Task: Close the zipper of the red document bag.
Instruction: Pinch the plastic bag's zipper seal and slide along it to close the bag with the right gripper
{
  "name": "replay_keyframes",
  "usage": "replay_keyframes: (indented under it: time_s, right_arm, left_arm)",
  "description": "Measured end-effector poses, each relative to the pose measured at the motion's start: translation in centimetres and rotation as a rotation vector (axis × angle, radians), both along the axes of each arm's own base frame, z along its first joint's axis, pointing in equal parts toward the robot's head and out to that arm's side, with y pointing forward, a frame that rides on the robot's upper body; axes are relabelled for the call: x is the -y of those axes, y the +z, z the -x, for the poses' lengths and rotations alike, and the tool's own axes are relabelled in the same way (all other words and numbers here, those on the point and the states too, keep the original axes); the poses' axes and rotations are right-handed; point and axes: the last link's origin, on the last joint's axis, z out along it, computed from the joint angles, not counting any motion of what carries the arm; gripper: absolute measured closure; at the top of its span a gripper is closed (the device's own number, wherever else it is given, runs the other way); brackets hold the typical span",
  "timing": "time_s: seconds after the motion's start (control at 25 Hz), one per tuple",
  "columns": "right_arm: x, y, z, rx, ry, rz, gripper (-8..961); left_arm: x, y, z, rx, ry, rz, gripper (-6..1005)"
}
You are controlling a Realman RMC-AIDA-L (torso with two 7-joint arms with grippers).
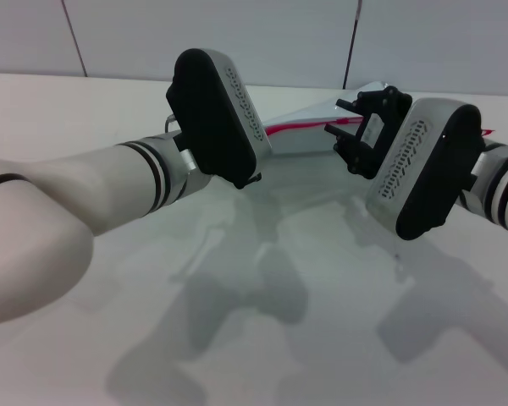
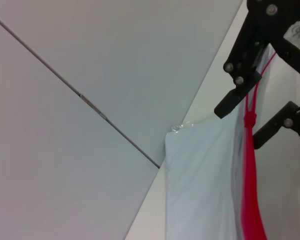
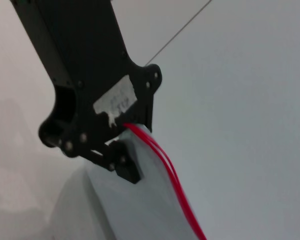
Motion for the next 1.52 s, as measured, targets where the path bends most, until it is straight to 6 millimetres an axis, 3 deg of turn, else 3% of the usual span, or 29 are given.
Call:
replay_keyframes:
  time_s: [0.2, 0.56, 1.24, 1.52]
  right_arm:
    - [0.2, -0.4, 0.2, 0.004, 0.009, 0.014, 644]
    - [-0.2, -0.6, 0.1, -0.013, -0.020, 0.022, 784]
    - [-0.4, -0.5, -0.1, -0.010, -0.028, 0.018, 879]
    - [-1.3, 0.7, -1.7, -0.012, -0.080, -0.022, 880]
  left_arm:
    - [0.0, 0.0, 0.0, 0.000, -0.001, 0.000, 943]
    - [0.0, 0.0, 0.0, -0.001, 0.001, 0.000, 942]
    - [0.0, 0.0, 0.2, -0.003, 0.006, 0.001, 942]
    - [0.0, 0.7, 0.4, 0.013, 0.015, -0.023, 943]
